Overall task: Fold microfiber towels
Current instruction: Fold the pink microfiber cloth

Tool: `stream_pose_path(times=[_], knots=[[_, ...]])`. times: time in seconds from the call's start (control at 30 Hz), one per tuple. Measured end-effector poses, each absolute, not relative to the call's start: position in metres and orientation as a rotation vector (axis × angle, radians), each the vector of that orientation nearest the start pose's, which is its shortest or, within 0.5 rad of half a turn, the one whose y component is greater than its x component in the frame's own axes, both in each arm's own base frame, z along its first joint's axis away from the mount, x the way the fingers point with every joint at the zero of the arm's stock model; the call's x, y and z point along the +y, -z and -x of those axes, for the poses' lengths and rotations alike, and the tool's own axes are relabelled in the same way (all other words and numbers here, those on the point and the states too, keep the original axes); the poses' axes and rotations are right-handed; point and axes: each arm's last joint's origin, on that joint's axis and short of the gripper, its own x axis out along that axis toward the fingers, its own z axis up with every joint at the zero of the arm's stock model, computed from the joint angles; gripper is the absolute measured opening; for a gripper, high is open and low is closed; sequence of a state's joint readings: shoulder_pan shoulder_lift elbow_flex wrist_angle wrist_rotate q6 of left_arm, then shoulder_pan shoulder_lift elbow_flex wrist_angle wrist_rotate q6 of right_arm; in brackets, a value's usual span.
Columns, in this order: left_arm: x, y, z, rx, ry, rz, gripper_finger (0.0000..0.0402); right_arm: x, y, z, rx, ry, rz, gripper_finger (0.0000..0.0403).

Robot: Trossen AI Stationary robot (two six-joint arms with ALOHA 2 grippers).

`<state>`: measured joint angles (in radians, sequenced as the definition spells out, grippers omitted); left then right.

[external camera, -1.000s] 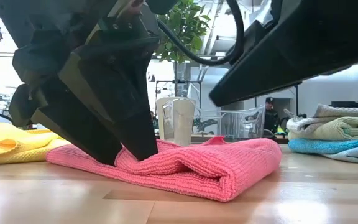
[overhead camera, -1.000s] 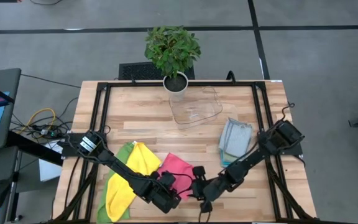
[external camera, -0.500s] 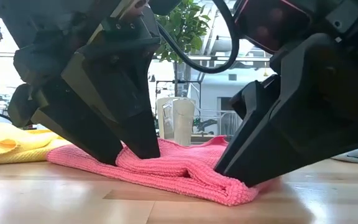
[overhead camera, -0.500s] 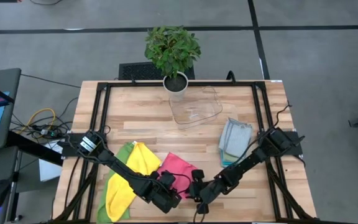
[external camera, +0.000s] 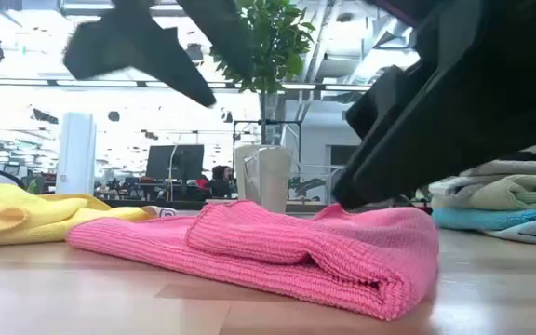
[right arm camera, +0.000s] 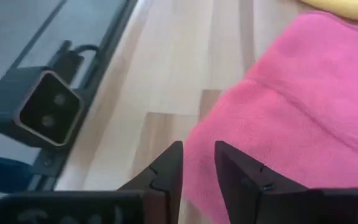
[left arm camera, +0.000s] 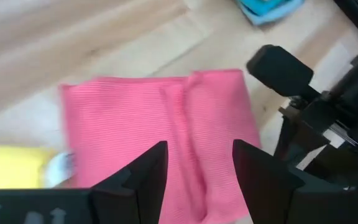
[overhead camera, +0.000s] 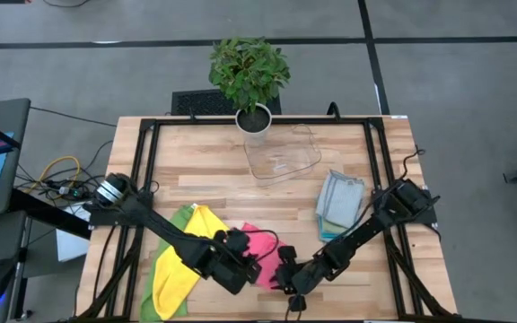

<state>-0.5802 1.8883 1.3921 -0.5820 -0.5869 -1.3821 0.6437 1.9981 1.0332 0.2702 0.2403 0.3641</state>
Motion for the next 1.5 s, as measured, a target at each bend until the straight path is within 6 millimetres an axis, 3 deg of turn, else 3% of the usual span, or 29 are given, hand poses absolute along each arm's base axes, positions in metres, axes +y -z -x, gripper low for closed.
stream_pose_path(times=[0.13, 0.37, 0.57, 0.83, 0.97, 1.33, 1.5], knots=[[-0.203, -0.218, -0.318, 0.724, -0.633, 0.732, 0.0174, 0.227, -0.118, -0.316, 0.712, -0.25, -0.033, 0.0118], [-0.238, -0.168, -0.282, 0.804, -0.78, 0.76, 0.0174, 0.225, -0.13, -0.304, 0.778, -0.227, -0.005, 0.0118], [-0.233, -0.144, -0.264, 0.789, -0.922, 0.84, 0.0174, 0.224, -0.14, -0.301, 0.762, -0.213, -0.001, 0.0118], [-0.222, -0.145, -0.276, 0.763, -0.917, 0.848, 0.0174, 0.224, -0.142, -0.301, 0.755, -0.205, -0.01, 0.0118], [-0.218, -0.139, -0.279, 0.847, -0.917, 0.817, 0.0174, 0.224, -0.142, -0.301, 0.761, -0.204, -0.007, 0.0118], [-0.218, -0.126, -0.285, 0.899, -0.897, 0.801, 0.0173, 0.223, -0.141, -0.3, 0.775, -0.193, -0.017, 0.0118], [-0.215, -0.127, -0.288, 0.943, -0.883, 0.801, 0.0128, 0.224, -0.142, -0.301, 0.756, -0.204, -0.014, 0.0118]])
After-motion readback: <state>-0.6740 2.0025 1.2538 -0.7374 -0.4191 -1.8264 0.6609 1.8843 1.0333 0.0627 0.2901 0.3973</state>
